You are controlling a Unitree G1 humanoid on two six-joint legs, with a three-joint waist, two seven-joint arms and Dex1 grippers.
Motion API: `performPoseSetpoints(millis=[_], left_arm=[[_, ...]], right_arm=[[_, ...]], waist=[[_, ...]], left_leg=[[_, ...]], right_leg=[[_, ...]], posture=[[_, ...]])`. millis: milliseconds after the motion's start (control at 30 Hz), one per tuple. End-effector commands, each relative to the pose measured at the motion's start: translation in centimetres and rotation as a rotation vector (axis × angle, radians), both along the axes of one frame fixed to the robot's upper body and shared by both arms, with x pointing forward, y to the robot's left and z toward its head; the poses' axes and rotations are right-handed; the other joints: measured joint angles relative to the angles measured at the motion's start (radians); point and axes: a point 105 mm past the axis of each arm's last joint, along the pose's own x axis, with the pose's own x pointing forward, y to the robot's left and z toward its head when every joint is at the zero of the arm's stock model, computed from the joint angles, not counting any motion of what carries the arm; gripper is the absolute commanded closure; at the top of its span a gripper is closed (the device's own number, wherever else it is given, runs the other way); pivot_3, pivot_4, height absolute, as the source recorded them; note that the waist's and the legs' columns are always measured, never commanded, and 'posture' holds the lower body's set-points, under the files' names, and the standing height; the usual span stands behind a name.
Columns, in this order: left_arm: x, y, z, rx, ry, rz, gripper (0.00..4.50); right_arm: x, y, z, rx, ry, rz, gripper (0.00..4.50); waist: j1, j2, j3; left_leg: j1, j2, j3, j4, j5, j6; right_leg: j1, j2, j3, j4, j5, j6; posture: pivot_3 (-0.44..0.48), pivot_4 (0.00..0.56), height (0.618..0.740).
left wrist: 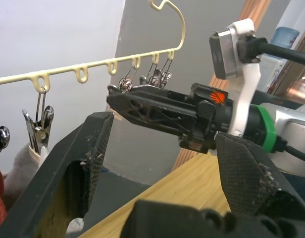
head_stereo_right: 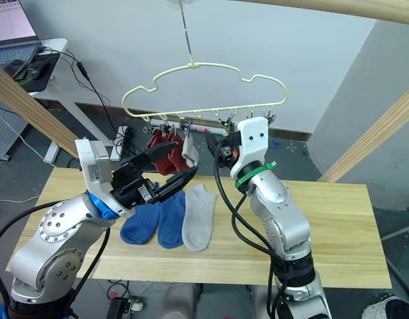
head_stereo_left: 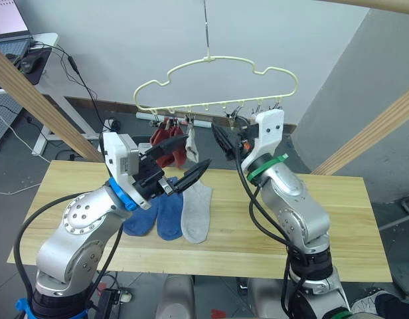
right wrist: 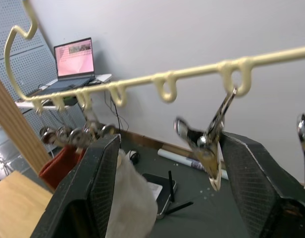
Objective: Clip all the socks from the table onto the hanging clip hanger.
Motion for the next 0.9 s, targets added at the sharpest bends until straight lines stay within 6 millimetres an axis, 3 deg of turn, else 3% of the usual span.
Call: performPoseSetpoints(millis=[33,500,600,767,900], left_arm=[[-0.8,-0.4,1.3,-0.019,-0.069,-0.012,0.79],[-0.8,-0.3,2.0,-0.040,-0.101,0.007,0.79],[-0.8,-0.4,2.1,-0.044,-0.103,0.005,0.79],[-0.8,-0.5,2.2,-0.044,-0.105,0.002,0.79],[-0.8,-0.6,2.2,-0.043,-0.107,0.001,0.79]], right_arm=[[0.1,-0.1,1.3,0.031,-0.050,-0.013,1.23],[0.9,0.0,1.7,0.049,-0.058,-0.022,1.23],[1.0,-0.2,1.8,0.059,-0.058,-0.034,1.86],[1.4,-0.7,1.7,0.058,-0.058,-0.061,3.64],[1.6,-0.9,1.6,0.056,-0.059,-0.074,4.49]], waist=[[0.000,0.000,0.000],[0.000,0.000,0.000],[0.000,0.000,0.000],[0.000,0.000,0.000],[0.000,0.000,0.000]], left_leg=[[0.000,0.000,0.000,0.000,0.000,0.000],[0.000,0.000,0.000,0.000,0.000,0.000],[0.000,0.000,0.000,0.000,0.000,0.000],[0.000,0.000,0.000,0.000,0.000,0.000],[0.000,0.000,0.000,0.000,0.000,0.000]], right_leg=[[0.000,0.000,0.000,0.000,0.000,0.000],[0.000,0.000,0.000,0.000,0.002,-0.003],[0.000,0.000,0.000,0.000,0.002,-0.003],[0.000,0.000,0.000,0.000,0.002,-0.003],[0.000,0.000,0.000,0.000,0.002,-0.003]], posture=[[0.130,0.315,0.740],[0.137,0.315,0.740],[0.134,0.313,0.740],[0.133,0.312,0.740],[0.134,0.310,0.740]])
